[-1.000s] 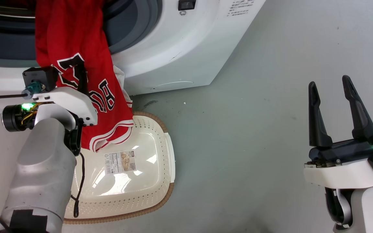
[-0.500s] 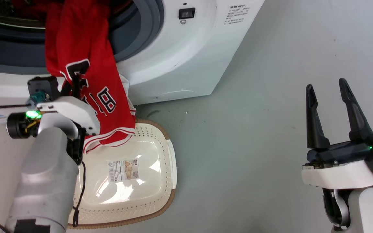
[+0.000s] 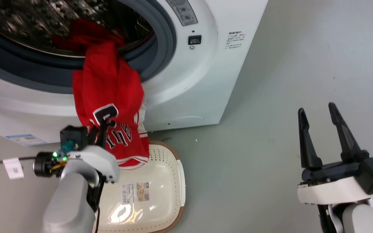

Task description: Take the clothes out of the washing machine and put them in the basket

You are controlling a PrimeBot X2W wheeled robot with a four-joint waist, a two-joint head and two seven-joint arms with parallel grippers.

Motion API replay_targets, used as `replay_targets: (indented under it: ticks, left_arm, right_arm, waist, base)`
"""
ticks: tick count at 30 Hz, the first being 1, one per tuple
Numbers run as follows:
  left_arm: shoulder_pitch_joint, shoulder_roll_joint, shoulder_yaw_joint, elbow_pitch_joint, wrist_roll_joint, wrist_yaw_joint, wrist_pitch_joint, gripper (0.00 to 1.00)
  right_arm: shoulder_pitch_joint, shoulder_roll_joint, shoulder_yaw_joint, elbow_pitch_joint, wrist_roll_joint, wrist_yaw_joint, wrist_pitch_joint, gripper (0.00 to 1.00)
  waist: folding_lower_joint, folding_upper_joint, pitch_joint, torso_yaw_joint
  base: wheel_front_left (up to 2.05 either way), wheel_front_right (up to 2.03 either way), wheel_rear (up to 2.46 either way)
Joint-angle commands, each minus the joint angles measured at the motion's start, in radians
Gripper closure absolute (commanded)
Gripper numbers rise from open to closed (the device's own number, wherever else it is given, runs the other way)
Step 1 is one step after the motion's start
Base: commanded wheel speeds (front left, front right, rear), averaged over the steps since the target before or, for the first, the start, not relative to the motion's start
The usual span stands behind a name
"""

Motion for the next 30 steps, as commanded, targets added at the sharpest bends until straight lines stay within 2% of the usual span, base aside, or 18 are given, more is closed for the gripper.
replay_targets:
  ticks: [1, 9, 15, 21, 30]
  left_arm:
    - [0.028, -0.005, -0.002, -0.018, 0.007, -0.004, -0.003, 1.00]
    - [0.214, -0.019, -0.044, -0.130, 0.041, -0.017, -0.003, 1.00]
    - [0.299, -0.026, -0.060, -0.128, 0.034, -0.019, -0.003, 1.00]
    - [0.294, -0.039, -0.086, -0.054, 0.024, -0.021, -0.003, 1.00]
    - [0.164, -0.053, -0.105, 0.127, -0.001, -0.022, -0.003, 1.00]
  right_arm:
    - [0.017, 0.001, 0.001, 0.003, 0.001, -0.001, -0.002, 0.00]
    - [0.056, 0.001, 0.018, 0.013, 0.004, -0.001, -0.002, 0.00]
    - [0.067, 0.001, 0.017, 0.004, 0.004, -0.001, -0.002, 0.00]
    - [0.039, 0.001, 0.009, -0.007, -0.005, -0.001, -0.002, 0.00]
    - [-0.040, 0.001, 0.002, -0.040, -0.008, -0.001, -0.002, 0.00]
  waist:
    - [0.0000, -0.0001, -0.036, 0.011]
    - [0.0000, -0.0001, -0.103, 0.012]
    - [0.0000, -0.0001, -0.102, 0.003]
    - [0.0000, -0.0001, -0.042, -0.009]
    - [0.0000, -0.0001, 0.132, -0.024]
  base:
    - [0.00, 0.00, 0.00]
    - [0.00, 0.00, 0.00]
    - [0.00, 0.00, 0.00]
    - [0.00, 0.00, 0.00]
    - [0.00, 0.00, 0.00]
